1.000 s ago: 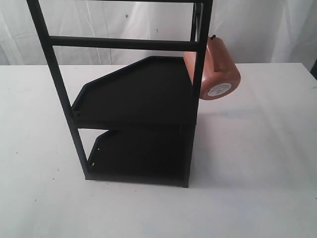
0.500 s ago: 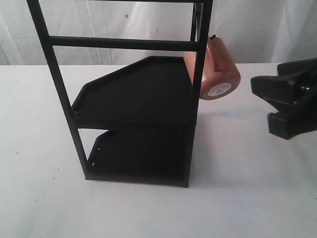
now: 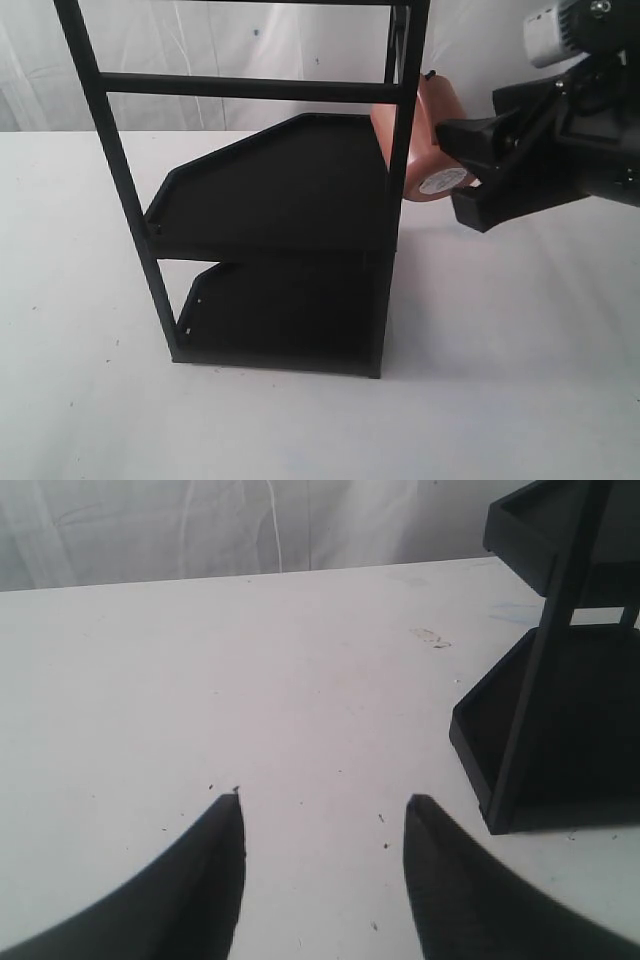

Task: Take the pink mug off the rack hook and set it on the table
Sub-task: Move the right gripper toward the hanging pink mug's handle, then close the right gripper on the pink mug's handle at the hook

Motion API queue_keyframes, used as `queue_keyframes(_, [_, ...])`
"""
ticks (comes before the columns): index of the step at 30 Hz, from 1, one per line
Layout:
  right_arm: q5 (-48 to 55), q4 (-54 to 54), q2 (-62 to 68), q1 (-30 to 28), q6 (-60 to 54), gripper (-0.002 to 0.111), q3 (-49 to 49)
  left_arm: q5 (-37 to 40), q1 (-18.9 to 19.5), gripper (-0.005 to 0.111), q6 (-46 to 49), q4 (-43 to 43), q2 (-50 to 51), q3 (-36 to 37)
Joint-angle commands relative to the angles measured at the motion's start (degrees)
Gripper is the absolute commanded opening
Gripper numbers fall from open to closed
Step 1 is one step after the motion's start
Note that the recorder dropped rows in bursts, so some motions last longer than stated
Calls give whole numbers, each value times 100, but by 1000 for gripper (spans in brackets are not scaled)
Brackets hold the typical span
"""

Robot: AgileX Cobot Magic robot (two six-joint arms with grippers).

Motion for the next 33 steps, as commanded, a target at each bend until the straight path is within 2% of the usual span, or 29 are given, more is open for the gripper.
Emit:
queue_keyframes(1, [-165, 13, 221, 120, -116, 51, -183, 26, 12, 53, -10, -53, -26, 26])
queue_keyframes(14, [-983, -47, 726, 120, -116, 51, -199, 26, 12, 53, -10, -53, -26, 26])
queue_keyframes(33, [-1391, -47, 1352, 120, -152, 51, -304, 26, 12, 53, -10, -53, -26, 26])
